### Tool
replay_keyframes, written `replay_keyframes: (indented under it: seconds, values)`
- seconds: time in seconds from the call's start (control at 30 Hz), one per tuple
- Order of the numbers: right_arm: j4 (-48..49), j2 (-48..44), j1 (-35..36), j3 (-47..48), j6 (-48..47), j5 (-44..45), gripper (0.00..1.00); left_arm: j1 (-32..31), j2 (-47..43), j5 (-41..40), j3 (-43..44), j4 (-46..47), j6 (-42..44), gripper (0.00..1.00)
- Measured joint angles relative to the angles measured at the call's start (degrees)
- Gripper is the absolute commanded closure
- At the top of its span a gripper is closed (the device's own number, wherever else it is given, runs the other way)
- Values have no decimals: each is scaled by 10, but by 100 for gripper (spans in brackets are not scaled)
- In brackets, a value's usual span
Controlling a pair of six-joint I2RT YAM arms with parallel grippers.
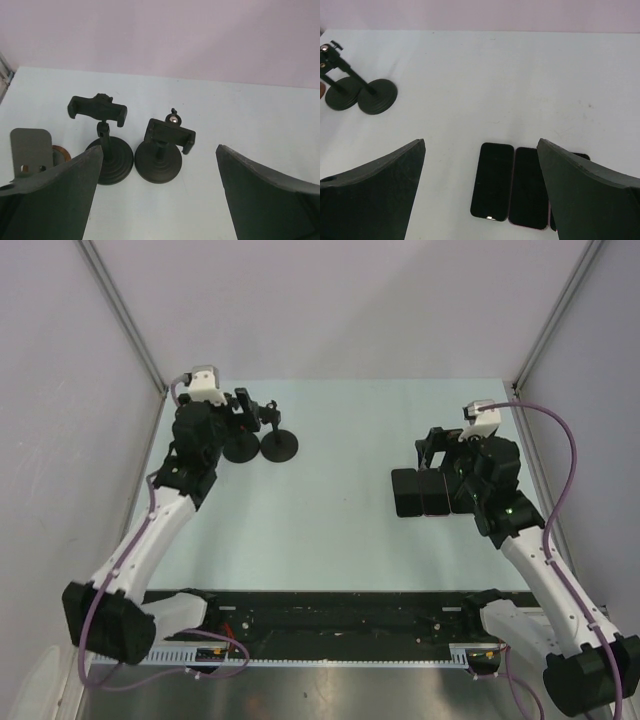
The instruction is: Remove the phone from the phone stand
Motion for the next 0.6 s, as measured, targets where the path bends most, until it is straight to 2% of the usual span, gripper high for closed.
replay_keyframes:
  seconds: [0.17,0.37,0.6]
  values:
    - [-32,-48,-4,0,0,71,0,-34,-119,-21,-10,-54,10,0]
    - [-66,-144,-12,0,1,161,0,-43,-294,-47,-71,-91,-13,0]
    - [-114,-238,-18,-8,5,198,0,-43,-466,-112,-105,-92,2,0]
